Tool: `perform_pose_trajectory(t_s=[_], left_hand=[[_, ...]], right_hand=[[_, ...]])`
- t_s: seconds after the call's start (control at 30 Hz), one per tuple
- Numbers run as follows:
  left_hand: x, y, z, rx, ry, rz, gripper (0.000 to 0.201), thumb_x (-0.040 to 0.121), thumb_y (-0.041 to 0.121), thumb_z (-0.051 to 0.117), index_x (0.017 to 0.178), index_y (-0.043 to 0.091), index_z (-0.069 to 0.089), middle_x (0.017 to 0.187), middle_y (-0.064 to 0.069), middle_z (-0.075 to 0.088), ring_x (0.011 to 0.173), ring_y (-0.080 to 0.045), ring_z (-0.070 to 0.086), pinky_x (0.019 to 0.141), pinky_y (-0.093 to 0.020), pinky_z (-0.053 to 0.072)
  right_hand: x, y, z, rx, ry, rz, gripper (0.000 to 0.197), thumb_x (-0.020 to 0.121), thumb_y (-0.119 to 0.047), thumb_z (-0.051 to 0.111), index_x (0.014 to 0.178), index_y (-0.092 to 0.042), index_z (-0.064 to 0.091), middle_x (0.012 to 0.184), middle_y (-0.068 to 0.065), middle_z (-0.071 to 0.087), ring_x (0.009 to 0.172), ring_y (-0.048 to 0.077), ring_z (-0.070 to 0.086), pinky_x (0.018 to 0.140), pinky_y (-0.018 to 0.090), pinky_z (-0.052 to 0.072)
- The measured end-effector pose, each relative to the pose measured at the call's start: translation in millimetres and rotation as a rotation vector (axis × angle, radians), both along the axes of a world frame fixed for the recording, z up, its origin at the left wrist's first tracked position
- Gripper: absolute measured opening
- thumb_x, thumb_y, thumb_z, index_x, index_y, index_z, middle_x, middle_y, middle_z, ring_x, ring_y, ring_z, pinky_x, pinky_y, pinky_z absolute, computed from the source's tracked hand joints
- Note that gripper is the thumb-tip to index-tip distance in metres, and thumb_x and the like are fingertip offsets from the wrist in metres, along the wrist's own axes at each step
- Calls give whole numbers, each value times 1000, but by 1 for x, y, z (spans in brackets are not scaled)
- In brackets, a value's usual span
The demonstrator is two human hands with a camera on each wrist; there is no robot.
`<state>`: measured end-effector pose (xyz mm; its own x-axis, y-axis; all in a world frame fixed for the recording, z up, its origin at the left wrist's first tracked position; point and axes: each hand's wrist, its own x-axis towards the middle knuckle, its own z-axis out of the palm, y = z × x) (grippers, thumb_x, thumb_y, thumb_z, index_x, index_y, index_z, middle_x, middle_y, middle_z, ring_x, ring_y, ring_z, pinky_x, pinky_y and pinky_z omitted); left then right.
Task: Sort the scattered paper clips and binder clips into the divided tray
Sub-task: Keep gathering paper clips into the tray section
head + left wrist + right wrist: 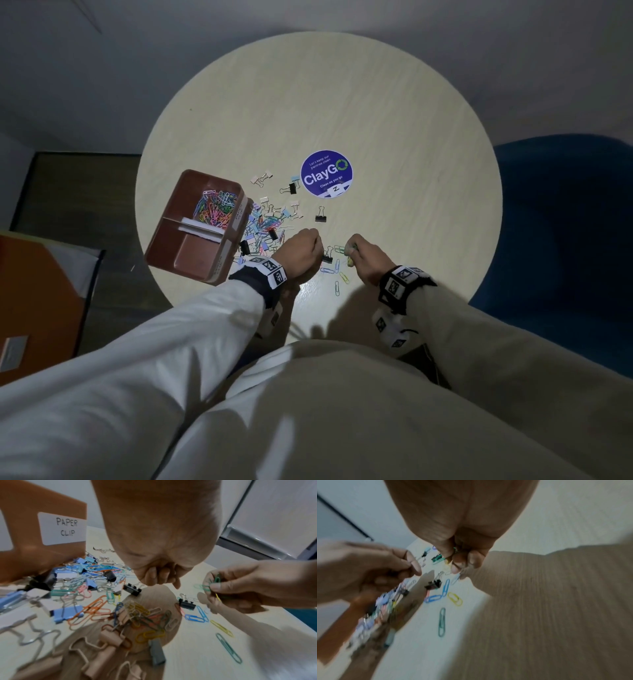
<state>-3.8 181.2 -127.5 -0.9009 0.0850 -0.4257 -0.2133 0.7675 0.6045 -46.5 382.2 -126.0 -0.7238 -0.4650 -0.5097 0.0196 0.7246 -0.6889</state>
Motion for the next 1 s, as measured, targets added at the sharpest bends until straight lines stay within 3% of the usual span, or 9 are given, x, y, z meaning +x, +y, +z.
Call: perform_pose_trajectory(t_s=[0.17,0.27,0.37,0.47,0.53,0.6,0.77,0.87,1.0], left_hand=[[3,18,-7,-184,-13,-51,40,92,43,63,108,9,52,110,-12,50,86,-32,58,75,-42,49],[4,23,-11,-256,7,-85,41,88,37,71,110,8,52,112,-13,49,88,-33,60,73,-42,50],[5,24,-13,-283,18,-114,31,91,25,66,111,7,51,112,-13,49,90,-35,61,71,-43,50],[2,21,-10,-237,17,-92,27,93,26,63,110,9,52,111,-11,50,88,-34,60,73,-44,51],[-3,15,-3,-188,28,-32,29,93,31,62,109,10,51,110,-9,49,84,-32,59,73,-43,51],[-10,6,2,-133,43,60,28,95,34,59,106,11,50,109,-10,50,83,-30,59,75,-42,51],[-21,-14,12,-144,72,185,24,102,30,46,106,6,52,109,-13,51,87,-31,57,75,-39,46],[-20,-19,14,-159,110,211,25,104,28,39,104,5,49,100,-13,53,81,-32,53,67,-36,38],[-13,-16,12,-108,112,110,13,104,19,37,103,8,43,87,-11,60,71,-31,55,60,-39,40]], right_hand=[[1,-1,4,-219,-220,-318,16,99,-15,42,95,-6,54,72,13,54,46,20,44,45,27,40],[-3,-3,3,-328,-350,-413,19,93,-4,37,83,-8,53,69,14,49,42,19,45,44,30,43],[-5,-5,9,-342,-408,-410,14,77,-17,40,78,-8,50,68,12,49,43,18,43,44,29,41],[-4,-5,8,-338,-379,-383,15,75,-25,54,74,-11,49,66,11,48,44,20,40,46,31,35],[-4,-4,4,-259,-253,-325,35,83,-42,62,72,-14,45,56,7,43,44,22,36,51,32,35],[-4,-1,0,-133,-97,-209,46,93,-53,51,68,-15,42,50,0,40,47,20,37,56,34,36],[-6,4,-2,-99,-55,-149,35,102,-31,39,74,-16,53,56,-11,50,52,6,44,64,30,34],[-6,9,4,29,18,-6,27,98,-43,46,87,-18,48,67,-5,52,64,18,49,64,34,36],[-4,8,16,295,116,313,54,81,-65,60,109,-26,36,78,-6,55,74,25,54,64,34,37]])
